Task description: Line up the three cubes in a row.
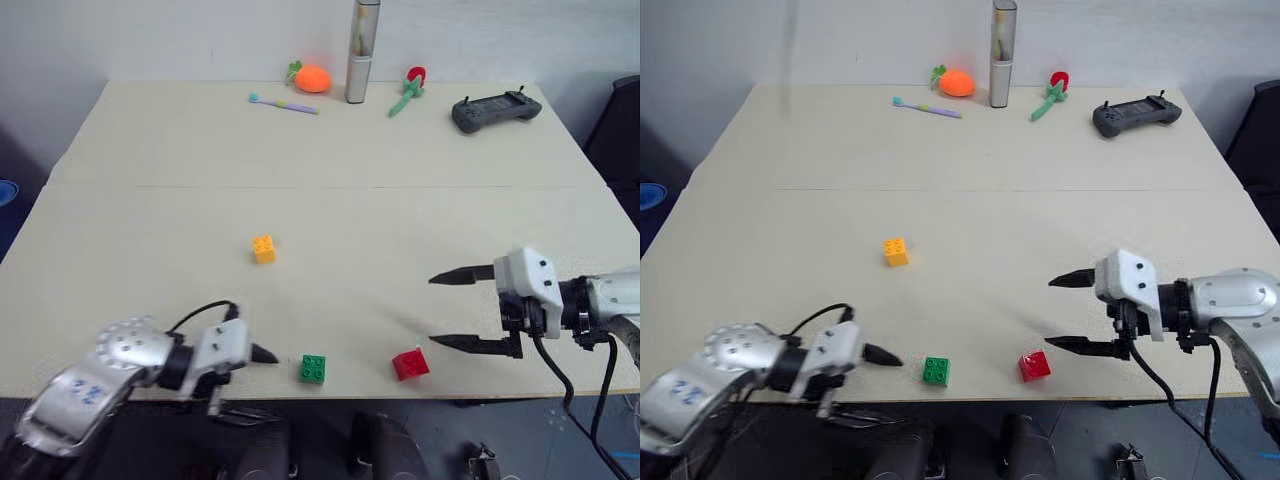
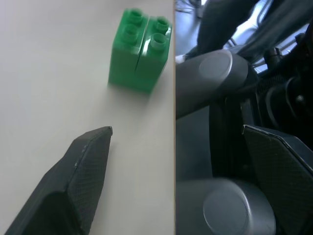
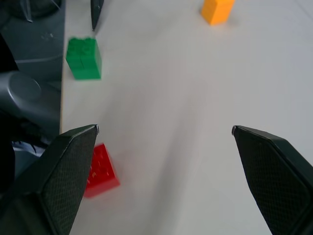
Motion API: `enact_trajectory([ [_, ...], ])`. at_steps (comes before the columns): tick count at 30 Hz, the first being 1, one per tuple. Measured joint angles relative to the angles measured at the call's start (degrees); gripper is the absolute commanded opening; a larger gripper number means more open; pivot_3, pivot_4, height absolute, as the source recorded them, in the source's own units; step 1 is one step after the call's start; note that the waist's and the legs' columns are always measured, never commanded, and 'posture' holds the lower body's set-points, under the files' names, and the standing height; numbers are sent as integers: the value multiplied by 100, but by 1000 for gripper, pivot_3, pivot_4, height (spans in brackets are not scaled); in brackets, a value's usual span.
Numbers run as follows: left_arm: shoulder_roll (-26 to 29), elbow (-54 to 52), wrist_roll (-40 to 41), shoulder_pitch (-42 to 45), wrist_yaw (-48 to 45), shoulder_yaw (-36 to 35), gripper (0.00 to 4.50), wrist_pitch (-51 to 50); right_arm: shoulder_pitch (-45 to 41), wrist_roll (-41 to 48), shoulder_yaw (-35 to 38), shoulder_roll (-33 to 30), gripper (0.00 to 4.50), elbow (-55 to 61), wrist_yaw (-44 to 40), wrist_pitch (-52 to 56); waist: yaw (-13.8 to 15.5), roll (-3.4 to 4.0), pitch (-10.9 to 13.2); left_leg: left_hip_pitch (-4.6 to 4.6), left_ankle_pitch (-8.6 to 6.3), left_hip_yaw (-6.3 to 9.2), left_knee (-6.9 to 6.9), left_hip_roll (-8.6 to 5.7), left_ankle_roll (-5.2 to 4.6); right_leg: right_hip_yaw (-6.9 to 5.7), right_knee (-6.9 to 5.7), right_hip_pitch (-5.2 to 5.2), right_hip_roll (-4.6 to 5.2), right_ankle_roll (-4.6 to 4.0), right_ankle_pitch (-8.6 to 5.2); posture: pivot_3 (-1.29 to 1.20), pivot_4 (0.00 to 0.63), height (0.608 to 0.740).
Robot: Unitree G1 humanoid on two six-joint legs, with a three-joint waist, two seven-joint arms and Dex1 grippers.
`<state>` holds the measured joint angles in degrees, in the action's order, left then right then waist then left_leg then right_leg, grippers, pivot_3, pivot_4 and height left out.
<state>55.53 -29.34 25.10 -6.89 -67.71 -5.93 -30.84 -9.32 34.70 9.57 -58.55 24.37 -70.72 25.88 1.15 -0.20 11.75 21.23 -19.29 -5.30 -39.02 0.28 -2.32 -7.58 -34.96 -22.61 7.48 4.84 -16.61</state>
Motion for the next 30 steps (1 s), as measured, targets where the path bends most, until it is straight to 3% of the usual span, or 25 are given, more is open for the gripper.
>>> enact_trajectory([
  [7, 36, 1480, 7, -652, 93, -2137, 4479, 453, -172, 130, -21, 78, 4500, -30, -57, 51, 19, 2, 1, 6, -20, 2, 4, -1, 2, -2, 5, -3, 4, 0, 0, 0, 150, 740],
  [12, -74, 1710, -19, -597, 193, -2344, 4479, 711, -365, 138, -41, 154, 4500, -47, -47, 61, 25, 5, 3, 8, -31, 0, 8, -1, 17, -1, 8, -7, 4, 0, 0, 0, 150, 740],
  [19, -103, 2248, -259, 1073, 309, -1135, 4479, 1005, -312, 136, -47, 191, 4500, -23, -37, 94, 29, 4, 3, 9, -27, -3, 7, -4, 20, -2, -5, -11, 3, 2, 1, 0, 150, 740],
  [23, -402, 3260, -715, 2866, 145, -23, 4479, 1239, -131, 192, 34, 190, 4500, 108, 54, 191, 46, 1, 1, 10, -10, -7, 4, -12, -3, -6, -22, -9, 0, 7, 4, 0, 150, 740],
  [30, -1273, 5459, -1537, 4957, -183, 1220, 4479, 1848, 197, 286, 245, 195, 4500, 518, 350, 318, 2, -6, -1, 17, 2, -34, -4, -22, -24, -13, -35, -14, -10, 25, 13, 0, 150, 740],
])
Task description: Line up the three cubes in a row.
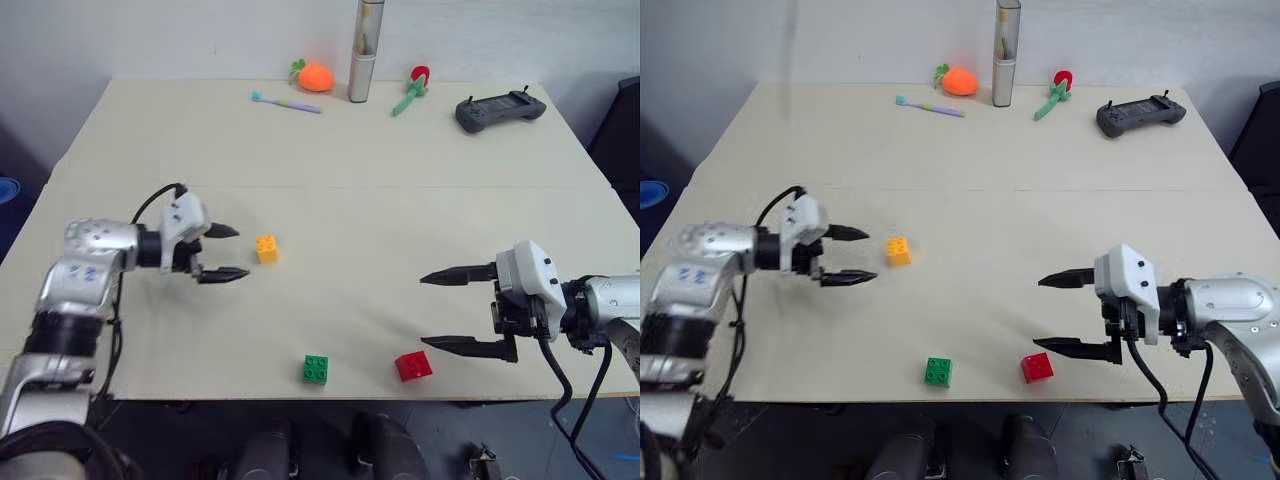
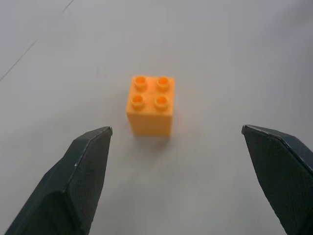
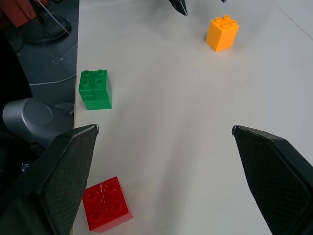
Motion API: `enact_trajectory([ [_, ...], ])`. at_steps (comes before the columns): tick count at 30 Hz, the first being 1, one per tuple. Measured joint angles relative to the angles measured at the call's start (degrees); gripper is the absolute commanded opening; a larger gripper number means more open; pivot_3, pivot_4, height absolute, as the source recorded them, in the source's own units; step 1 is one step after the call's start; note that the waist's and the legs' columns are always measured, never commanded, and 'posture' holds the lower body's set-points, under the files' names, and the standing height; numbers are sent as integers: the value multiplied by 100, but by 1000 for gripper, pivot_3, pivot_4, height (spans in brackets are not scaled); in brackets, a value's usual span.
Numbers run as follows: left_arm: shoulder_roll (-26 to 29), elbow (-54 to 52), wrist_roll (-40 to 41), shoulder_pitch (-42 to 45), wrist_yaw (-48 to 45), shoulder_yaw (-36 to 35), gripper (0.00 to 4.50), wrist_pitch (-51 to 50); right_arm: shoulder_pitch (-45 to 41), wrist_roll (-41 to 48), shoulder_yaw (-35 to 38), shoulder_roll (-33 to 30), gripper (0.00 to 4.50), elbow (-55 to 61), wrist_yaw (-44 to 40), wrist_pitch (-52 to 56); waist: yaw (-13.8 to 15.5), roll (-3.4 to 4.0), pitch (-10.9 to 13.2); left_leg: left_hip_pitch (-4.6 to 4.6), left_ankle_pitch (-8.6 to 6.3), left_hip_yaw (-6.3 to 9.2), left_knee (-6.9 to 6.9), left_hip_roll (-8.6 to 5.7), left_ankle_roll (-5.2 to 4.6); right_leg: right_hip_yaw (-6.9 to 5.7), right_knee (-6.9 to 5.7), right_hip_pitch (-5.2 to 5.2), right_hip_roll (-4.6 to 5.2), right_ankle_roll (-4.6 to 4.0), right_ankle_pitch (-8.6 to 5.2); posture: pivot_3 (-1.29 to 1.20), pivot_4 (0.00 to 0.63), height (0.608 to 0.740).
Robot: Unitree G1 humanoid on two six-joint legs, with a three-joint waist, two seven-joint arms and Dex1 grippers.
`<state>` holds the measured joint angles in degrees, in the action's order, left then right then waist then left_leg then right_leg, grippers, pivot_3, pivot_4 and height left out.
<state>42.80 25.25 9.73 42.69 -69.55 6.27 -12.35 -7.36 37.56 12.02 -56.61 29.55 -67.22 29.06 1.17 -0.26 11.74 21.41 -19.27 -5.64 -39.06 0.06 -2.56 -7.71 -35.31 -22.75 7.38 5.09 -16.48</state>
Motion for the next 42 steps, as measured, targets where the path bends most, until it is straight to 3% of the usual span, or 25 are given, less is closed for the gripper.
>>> enact_trajectory([
  [5, -518, 1245, -459, 631, 3, 351, 4479, 496, 225, 80, 190, 5, 4500, 265, 225, 88, 24, -7, 0, 5, 4, 5, -3, -2, -6, 1, 2, 0, 4, 6, 3, 0, 150, 740],
  [8, -752, 1883, -680, 899, 146, 396, 3911, 786, 451, 101, 286, 5, 4500, 396, 328, 121, 31, -11, 1, 9, 6, 11, -5, -4, -11, 5, 7, 1, 8, 11, 6, 0, 150, 740],
  [16, -1073, 2532, -767, 1165, 119, 348, 1551, 1056, 561, 204, 418, 5, 4500, 440, 415, 131, 30, -14, 1, 13, 10, 16, -5, -12, -18, 7, 17, 4, 15, 22, 13, 0, 150, 740],
  [23, -859, 2101, -667, 807, -452, 300, 1500, 1214, 568, 201, 420, -121, 4500, 432, 283, 127, 4, -15, 1, 13, 10, 17, -5, -9, -18, 8, 19, 4, 13, 22, 13, 0, 150, 740],
  [29, 428, -581, 196, -840, -1640, -42, 1500, 556, 1226, 133, 783, -372, 4500, 422, -261, -19, -28, -14, 1, 12, 8, 27, -4, -6, -15, 10, 31, 12, 16, 22, 13, 0, 150, 740],
  [34, 1179, -2684, 716, -2569, -1637, -528, 1500, 189, 1987, 3, 1354, -380, 4500, 372, -848, -285, 41, -13, 1, -10, -1, 38, -4, -8, -15, 15, 58, 35, 35, 23, 14, 0, 150, 740],
  [42, 1250, -3635, 800, -3657, -1175, -832, 1500, 254, 2529, -498, 1538, -336, 4500, 93, -1260, -1015, 33, -8, 3, -11, -19, 36, 2, -6, 1, 17, 55, 27, 36, 19, 12, 0, 150, 740],
])
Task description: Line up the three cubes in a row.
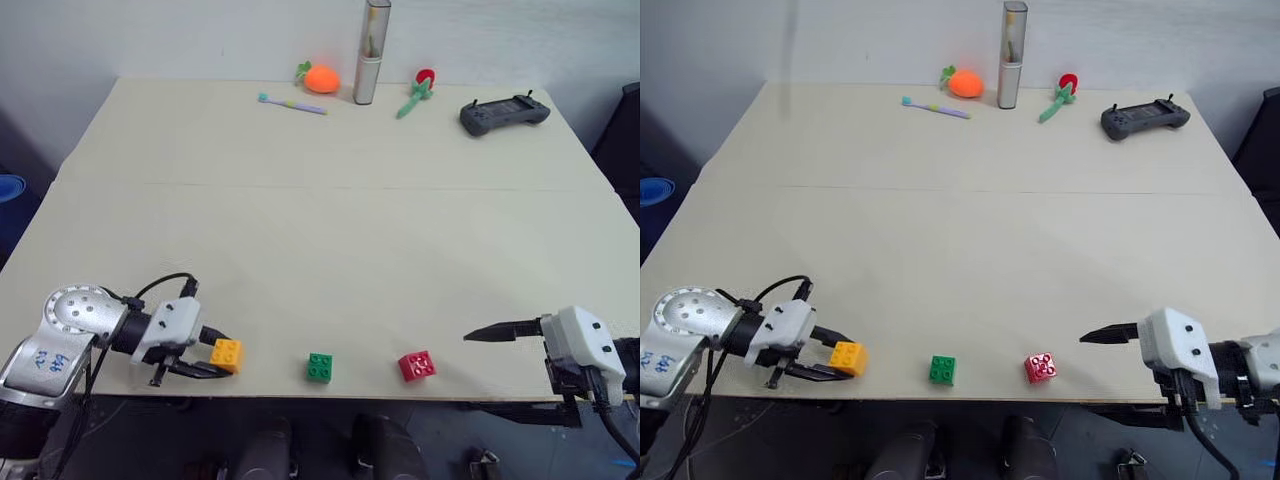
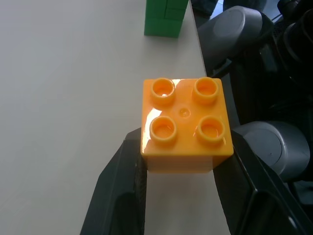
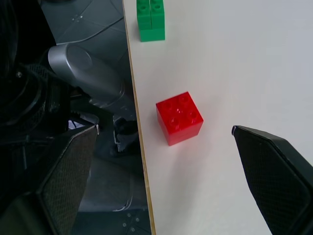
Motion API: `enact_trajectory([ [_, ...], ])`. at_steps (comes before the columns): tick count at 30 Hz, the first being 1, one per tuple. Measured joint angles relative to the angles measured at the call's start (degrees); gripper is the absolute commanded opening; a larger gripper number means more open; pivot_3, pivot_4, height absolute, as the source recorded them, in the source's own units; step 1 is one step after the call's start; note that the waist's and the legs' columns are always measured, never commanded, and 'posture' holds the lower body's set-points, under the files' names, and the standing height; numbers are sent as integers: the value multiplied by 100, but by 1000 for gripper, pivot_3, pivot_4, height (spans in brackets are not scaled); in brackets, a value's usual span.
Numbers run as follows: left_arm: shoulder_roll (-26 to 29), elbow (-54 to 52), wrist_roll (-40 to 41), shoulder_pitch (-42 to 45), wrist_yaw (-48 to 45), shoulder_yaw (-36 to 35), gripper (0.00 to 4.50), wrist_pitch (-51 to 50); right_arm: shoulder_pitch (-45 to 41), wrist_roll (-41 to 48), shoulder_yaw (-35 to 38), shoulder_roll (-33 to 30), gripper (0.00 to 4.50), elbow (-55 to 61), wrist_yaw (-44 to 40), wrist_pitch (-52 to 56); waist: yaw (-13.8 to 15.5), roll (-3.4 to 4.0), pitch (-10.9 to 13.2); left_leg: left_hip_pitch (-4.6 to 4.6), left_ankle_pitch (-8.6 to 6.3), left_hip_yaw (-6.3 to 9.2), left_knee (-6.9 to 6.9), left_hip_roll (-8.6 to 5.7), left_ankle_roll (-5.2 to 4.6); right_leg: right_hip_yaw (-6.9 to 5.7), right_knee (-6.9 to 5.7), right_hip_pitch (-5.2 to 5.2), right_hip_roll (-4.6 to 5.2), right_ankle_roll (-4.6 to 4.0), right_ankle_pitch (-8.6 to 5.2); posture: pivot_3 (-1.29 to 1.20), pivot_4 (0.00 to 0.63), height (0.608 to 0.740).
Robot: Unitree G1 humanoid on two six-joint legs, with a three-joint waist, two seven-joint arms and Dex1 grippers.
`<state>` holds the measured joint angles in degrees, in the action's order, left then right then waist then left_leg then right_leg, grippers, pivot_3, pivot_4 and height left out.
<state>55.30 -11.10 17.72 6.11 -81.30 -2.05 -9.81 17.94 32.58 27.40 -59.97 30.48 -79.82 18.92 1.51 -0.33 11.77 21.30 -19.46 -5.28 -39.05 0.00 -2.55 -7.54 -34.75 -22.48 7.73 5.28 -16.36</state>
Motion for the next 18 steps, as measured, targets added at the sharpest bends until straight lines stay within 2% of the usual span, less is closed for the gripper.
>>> enact_trajectory([
  [15, -20, 454, -244, 79, 297, 168, 1500, 445, -99, -110, -42, 0, 4500, -125, 42, -162, 0, 1, 0, 0, 0, -2, 3, 0, -2, 0, 3, -2, -1, -1, 0, 0, 150, 740],
  [18, -23, 519, -246, 134, 306, 232, 2474, 448, -130, -145, -127, 0, 4500, -171, 51, -231, -4, 1, 0, 0, 0, -2, 3, 0, -2, 0, 3, -2, -1, -1, 0, 0, 150, 740],
])
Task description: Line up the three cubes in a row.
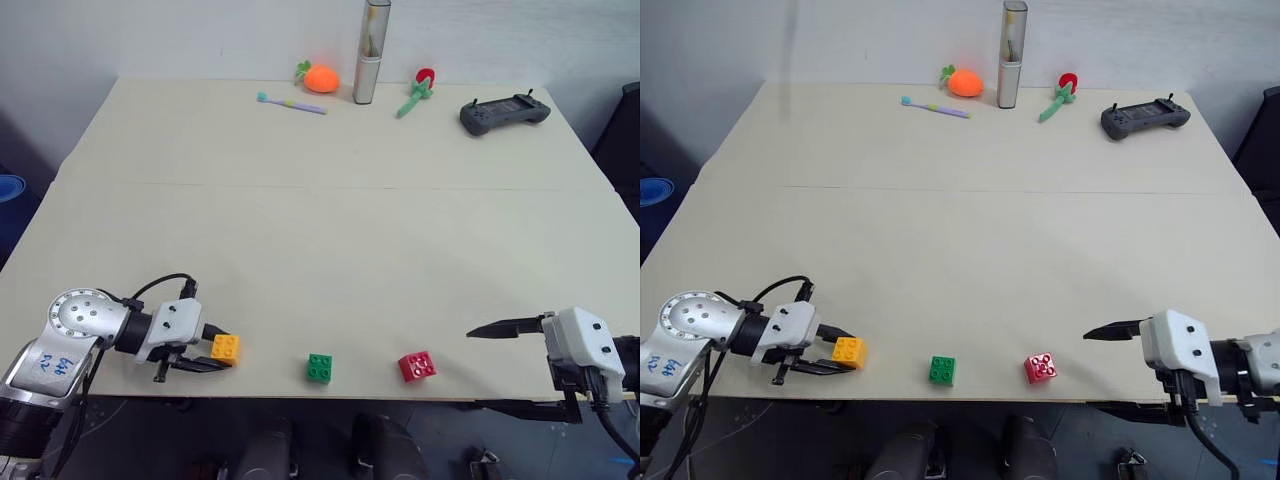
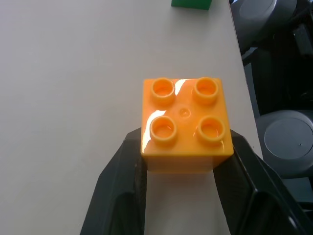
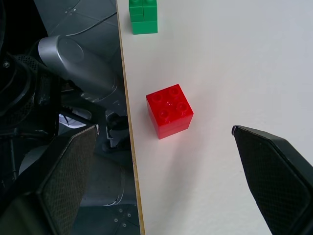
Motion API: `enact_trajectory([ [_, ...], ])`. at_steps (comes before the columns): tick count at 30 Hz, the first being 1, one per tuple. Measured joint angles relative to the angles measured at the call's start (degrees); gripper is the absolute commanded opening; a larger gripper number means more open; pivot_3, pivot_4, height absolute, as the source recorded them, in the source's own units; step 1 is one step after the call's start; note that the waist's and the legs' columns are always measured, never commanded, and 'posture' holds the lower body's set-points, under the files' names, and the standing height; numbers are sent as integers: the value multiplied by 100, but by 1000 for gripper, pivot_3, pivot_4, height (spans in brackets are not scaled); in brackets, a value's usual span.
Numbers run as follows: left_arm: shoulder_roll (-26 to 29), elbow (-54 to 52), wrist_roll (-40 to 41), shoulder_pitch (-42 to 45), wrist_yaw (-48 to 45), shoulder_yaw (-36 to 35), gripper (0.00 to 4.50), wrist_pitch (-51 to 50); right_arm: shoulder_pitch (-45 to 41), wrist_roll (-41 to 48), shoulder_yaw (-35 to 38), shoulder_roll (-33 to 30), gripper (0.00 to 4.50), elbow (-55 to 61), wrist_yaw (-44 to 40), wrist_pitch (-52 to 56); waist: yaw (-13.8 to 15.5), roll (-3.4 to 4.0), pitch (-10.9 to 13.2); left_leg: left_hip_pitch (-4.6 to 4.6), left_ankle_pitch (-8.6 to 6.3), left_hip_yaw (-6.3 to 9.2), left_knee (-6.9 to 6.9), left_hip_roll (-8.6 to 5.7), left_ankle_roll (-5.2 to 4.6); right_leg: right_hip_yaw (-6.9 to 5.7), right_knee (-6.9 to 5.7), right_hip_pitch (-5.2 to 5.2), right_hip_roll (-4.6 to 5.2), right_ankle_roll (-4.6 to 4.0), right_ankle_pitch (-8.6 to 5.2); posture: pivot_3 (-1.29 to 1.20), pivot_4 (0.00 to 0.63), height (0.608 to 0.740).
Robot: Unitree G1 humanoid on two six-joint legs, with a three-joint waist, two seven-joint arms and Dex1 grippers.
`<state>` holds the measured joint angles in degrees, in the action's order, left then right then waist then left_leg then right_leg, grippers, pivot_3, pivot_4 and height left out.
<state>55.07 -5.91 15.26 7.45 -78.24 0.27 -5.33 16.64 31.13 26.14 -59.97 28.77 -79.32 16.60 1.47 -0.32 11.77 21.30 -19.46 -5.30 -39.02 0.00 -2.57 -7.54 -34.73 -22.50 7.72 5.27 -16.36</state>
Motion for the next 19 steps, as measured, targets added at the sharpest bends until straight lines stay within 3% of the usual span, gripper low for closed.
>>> enact_trajectory([
  [7, 51, -22, 212, -151, -69, -148, 4485, -227, -146, -84, -99, 0, 4500, -426, -53, -159, -7, 0, 0, 0, 2, -1, 0, 1, -3, 0, -1, 0, 0, 0, 0, 0, 150, 740],
  [19, 1147, -298, 1374, -794, -587, -1851, 4485, -1611, -402, 19, 161, -141, 4500, -1774, -766, -326, -18, 18, 4, -2, 1, 0, 1, 2, -3, -1, 1, 1, -1, -3, -2, 0, 150, 740],
])
